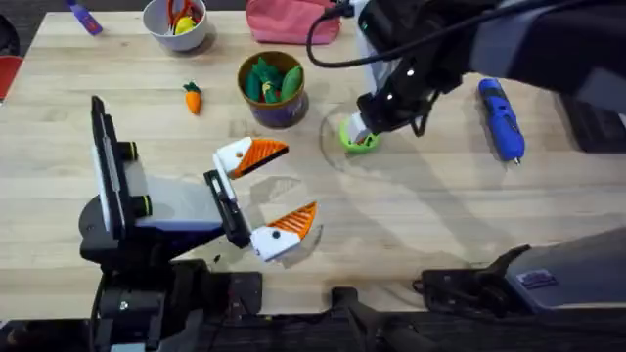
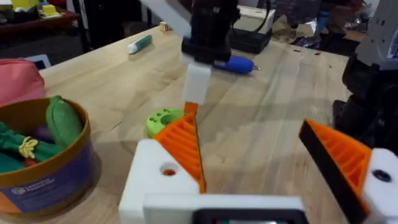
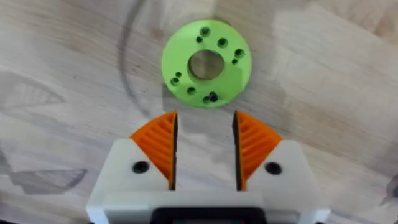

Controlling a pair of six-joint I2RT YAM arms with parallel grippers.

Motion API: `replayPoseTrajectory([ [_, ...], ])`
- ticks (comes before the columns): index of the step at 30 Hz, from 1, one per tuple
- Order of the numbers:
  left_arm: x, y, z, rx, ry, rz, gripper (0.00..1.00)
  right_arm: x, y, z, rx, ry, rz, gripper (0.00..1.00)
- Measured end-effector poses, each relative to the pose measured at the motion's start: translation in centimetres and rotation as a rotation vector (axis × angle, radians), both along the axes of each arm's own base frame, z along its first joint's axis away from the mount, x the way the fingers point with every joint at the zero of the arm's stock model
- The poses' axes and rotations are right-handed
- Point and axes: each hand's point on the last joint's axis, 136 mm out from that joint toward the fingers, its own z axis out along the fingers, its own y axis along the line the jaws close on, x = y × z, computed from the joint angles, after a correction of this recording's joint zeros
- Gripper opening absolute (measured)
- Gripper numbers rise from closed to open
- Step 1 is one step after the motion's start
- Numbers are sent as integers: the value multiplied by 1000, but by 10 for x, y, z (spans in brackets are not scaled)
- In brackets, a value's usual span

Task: Pick up the gripper from the table and insert it into the empty holder that is missing its gripper. Then pick up a screw, insert it into the mounting hole, and use the screwdriver to tighten it. Finally, clean up the table by picking up the vegetable and placing it into the bucket.

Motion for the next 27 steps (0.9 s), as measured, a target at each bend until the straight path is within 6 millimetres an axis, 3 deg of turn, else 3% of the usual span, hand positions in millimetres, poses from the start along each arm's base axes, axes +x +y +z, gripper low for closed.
replayPoseTrajectory([
  [5,0,0,0,0,0,0,985,2,-6,-23,-35,58,-16,393],
  [16,0,0,0,0,0,0,985,11,-9,-25,-26,44,-33,370],
  [27,0,0,0,0,0,0,986,11,-9,-41,-45,75,-30,286],
])
